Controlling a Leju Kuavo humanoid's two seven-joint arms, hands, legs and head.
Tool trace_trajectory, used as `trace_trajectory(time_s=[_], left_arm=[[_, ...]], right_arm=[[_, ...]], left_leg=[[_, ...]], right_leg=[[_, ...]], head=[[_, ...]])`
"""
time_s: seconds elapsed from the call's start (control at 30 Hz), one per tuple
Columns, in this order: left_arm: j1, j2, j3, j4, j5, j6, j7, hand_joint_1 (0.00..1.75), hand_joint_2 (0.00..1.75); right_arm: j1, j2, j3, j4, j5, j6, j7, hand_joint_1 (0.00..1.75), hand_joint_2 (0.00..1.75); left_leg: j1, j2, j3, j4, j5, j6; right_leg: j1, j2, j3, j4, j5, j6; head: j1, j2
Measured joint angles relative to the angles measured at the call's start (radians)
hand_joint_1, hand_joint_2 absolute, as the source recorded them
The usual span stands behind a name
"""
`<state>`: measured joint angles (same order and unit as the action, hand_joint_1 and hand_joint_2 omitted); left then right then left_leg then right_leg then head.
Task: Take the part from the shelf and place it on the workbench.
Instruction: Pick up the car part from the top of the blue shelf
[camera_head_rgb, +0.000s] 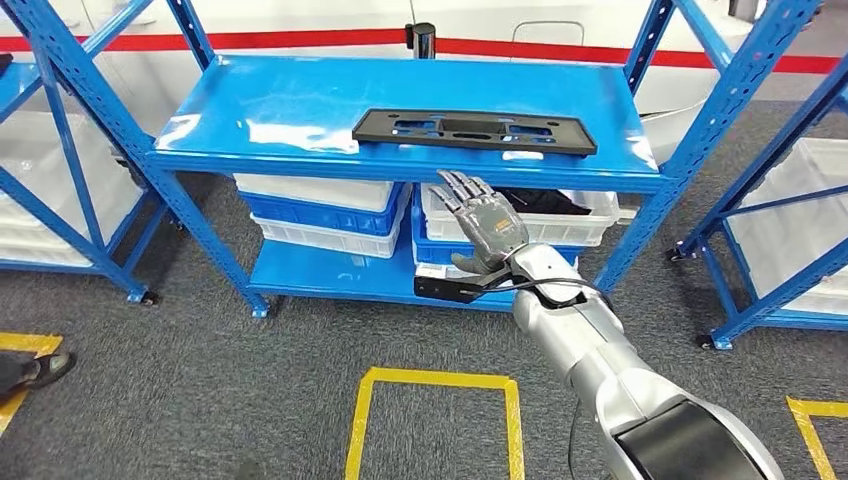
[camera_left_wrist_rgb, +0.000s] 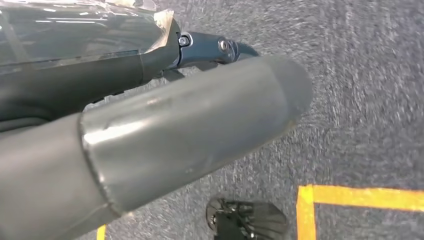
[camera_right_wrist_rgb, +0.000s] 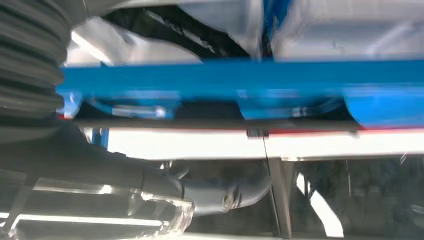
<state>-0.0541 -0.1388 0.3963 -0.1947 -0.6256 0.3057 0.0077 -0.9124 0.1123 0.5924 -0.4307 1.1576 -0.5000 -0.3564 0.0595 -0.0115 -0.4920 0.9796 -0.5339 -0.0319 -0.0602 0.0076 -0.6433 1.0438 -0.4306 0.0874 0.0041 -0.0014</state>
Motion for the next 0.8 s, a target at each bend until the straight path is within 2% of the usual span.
trace_trajectory(time_s=[0.07, 0.13, 0.17, 0.2, 0.27, 0.3, 0.33, 0.37, 0.4, 0.43, 0.47, 0.5, 0.53, 0.57, 0.6, 0.67, 0.73, 0.77, 0.8], left_arm=[[0.001, 0.002, 0.002, 0.000, 0.012, -0.022, -0.026, 0.00, 0.00], [0.003, 0.014, 0.010, 0.001, 0.026, -0.076, -0.087, 0.00, 0.00], [0.004, 0.025, 0.013, 0.001, 0.027, -0.103, -0.115, 0.00, 0.00], [0.006, 0.036, 0.015, 0.001, 0.021, -0.122, -0.132, 0.00, 0.00], [0.015, 0.056, 0.015, 0.002, 0.008, -0.142, -0.142, 0.00, 0.00], [0.023, 0.063, 0.016, 0.003, 0.003, -0.146, -0.142, 0.00, 0.00], [0.031, 0.069, 0.016, 0.004, 0.000, -0.147, -0.141, 0.00, 0.00], [0.037, 0.073, 0.017, 0.005, -0.002, -0.144, -0.138, 0.00, 0.00], [0.041, 0.078, 0.020, 0.006, -0.003, -0.139, -0.136, 0.00, 0.00], [0.042, 0.084, 0.022, 0.008, -0.003, -0.134, -0.134, 0.00, 0.00], [0.044, 0.088, 0.024, 0.010, -0.004, -0.129, -0.133, 0.00, 0.00], [0.044, 0.093, 0.025, 0.012, -0.004, -0.125, -0.132, 0.00, 0.00], [0.044, 0.097, 0.026, 0.014, -0.004, -0.122, -0.133, 0.00, 0.00], [0.043, 0.098, 0.027, 0.015, -0.004, -0.119, -0.134, 0.00, 0.00], [0.041, 0.099, 0.029, 0.015, -0.005, -0.117, -0.138, 0.00, 0.00], [0.035, 0.095, 0.030, 0.014, -0.007, -0.115, -0.146, 0.00, 0.00], [0.030, 0.088, 0.030, 0.015, -0.010, -0.119, -0.150, 0.00, 0.00], [0.029, 0.084, 0.030, 0.016, -0.011, -0.121, -0.150, 0.00, 0.00], [0.029, 0.080, 0.030, 0.017, -0.012, -0.123, -0.150, 0.00, 0.00]], right_arm=[[-0.001, -0.002, 0.001, 0.002, -0.019, 0.008, -0.029, 0.00, 1.75], [-0.003, -0.024, 0.004, -0.022, -0.066, 0.040, -0.071, 0.00, 1.75], [0.001, -0.046, 0.007, -0.052, -0.094, 0.069, -0.072, 0.00, 1.75], [0.010, -0.080, 0.013, -0.100, -0.123, 0.104, -0.051, 0.00, 1.75], [0.045, -0.159, 0.030, -0.218, -0.170, 0.168, 0.009, 0.00, 1.75], [0.063, -0.199, 0.039, -0.273, -0.186, 0.190, 0.030, 0.00, 1.75], [0.078, -0.230, 0.047, -0.318, -0.197, 0.202, 0.042, 0.00, 1.75], [0.089, -0.254, 0.055, -0.354, -0.206, 0.209, 0.048, 0.00, 1.75], [0.097, -0.271, 0.063, -0.384, -0.213, 0.214, 0.051, 0.00, 1.75], [0.104, -0.284, 0.073, -0.405, -0.219, 0.218, 0.054, 0.00, 1.75], [0.111, -0.293, 0.083, -0.419, -0.223, 0.220, 0.058, 0.00, 1.75], [0.119, -0.301, 0.093, -0.427, -0.225, 0.222, 0.062, 0.00, 1.75], [0.125, -0.306, 0.101, -0.435, -0.227, 0.222, 0.065, 0.00, 1.75], [0.129, -0.311, 0.106, -0.445, -0.229, 0.220, 0.067, 0.00, 1.75], [0.131, -0.317, 0.109, -0.457, -0.231, 0.216, 0.069, 0.00, 1.75], [0.129, -0.332, 0.111, -0.474, -0.239, 0.200, 0.070, 0.00, 1.75], [0.140, -0.352, 0.113, -0.477, -0.245, 0.189, 0.070, 0.00, 1.75], [0.150, -0.360, 0.116, -0.477, -0.247, 0.187, 0.070, 0.00, 1.75], [0.161, -0.367, 0.119, -0.476, -0.247, 0.187, 0.070, 0.00, 1.75]], left_leg=[[0.004, -0.002, 0.008, -0.005, -0.008, -0.006], [0.008, 0.005, -0.003, 0.028, -0.020, -0.006], [0.007, 0.010, -0.032, 0.077, -0.032, -0.005], [0.002, 0.014, -0.079, 0.148, -0.046, -0.001], [-0.010, 0.015, -0.193, 0.287, -0.061, 0.009], [-0.017, 0.014, -0.236, 0.319, -0.045, 0.018], [-0.026, 0.014, -0.260, 0.312, -0.008, 0.033], [-0.038, 0.013, -0.266, 0.267, 0.049, 0.054], [-0.053, 0.008, -0.259, 0.203, 0.110, 0.084], [-0.068, 0.003, -0.246, 0.150, 0.160, 0.116], [-0.084, -0.002, -0.234, 0.109, 0.194, 0.143], [-0.096, -0.008, -0.225, 0.090, 0.209, 0.162], [-0.104, -0.012, -0.217, 0.084, 0.211, 0.169], [-0.111, -0.015, -0.208, 0.067, 0.216, 0.173], [-0.108, -0.017, -0.186, 0.036, 0.220, 0.176], [-0.097, -0.015, -0.117, -0.061, 0.212, 0.171], [-0.083, -0.013, -0.053, -0.133, 0.193, 0.155], [-0.076, -0.014, -0.035, -0.142, 0.187, 0.147], [-0.069, -0.016, -0.022, -0.146, 0.177, 0.135]], right_leg=[[0.004, 0.007, 0.003, 0.007, -0.017, -0.034], [0.007, 0.011, 0.015, 0.008, -0.032, -0.056], [0.010, 0.011, 0.026, 0.007, -0.040, -0.065], [0.014, 0.010, 0.037, 0.005, -0.048, -0.072], [0.024, 0.005, 0.062, 0.001, -0.068, -0.080], [0.030, 0.004, 0.076, 0.000, -0.080, -0.084], [0.037, 0.006, 0.090, -0.001, -0.090, -0.087], [0.043, 0.010, 0.105, -0.003, -0.100, -0.090], [0.045, 0.016, 0.121, -0.008, -0.108, -0.093], [0.049, 0.021, 0.134, -0.016, -0.114, -0.092], [0.046, 0.025, 0.145, -0.027, -0.117, -0.089], [0.038, 0.027, 0.152, -0.037, -0.119, -0.082], [0.030, 0.027, 0.156, -0.049, -0.118, -0.074], [0.025, 0.029, 0.164, -0.066, -0.117, -0.067], [0.024, 0.027, 0.170, -0.077, -0.117, -0.064], [0.037, 0.020, 0.164, -0.062, -0.129, -0.067], [0.040, 0.014, 0.107, 0.041, -0.157, -0.070], [0.039, 0.014, 0.068, 0.097, -0.164, -0.065], [0.035, 0.014, 0.036, 0.129, -0.156, -0.052]], head=[[-0.007, 0.000], [-0.014, 0.000], [-0.018, 0.000], [-0.021, 0.000], [-0.023, 0.000], [-0.023, 0.000], [-0.023, 0.000], [-0.024, 0.000], [-0.024, 0.000], [-0.019, 0.000], [-0.013, 0.000], [-0.011, 0.000], [-0.011, 0.000], [-0.018, 0.000], [-0.025, 0.000], [-0.031, 0.000], [-0.030, 0.000], [-0.030, 0.000], [-0.030, 0.000]])
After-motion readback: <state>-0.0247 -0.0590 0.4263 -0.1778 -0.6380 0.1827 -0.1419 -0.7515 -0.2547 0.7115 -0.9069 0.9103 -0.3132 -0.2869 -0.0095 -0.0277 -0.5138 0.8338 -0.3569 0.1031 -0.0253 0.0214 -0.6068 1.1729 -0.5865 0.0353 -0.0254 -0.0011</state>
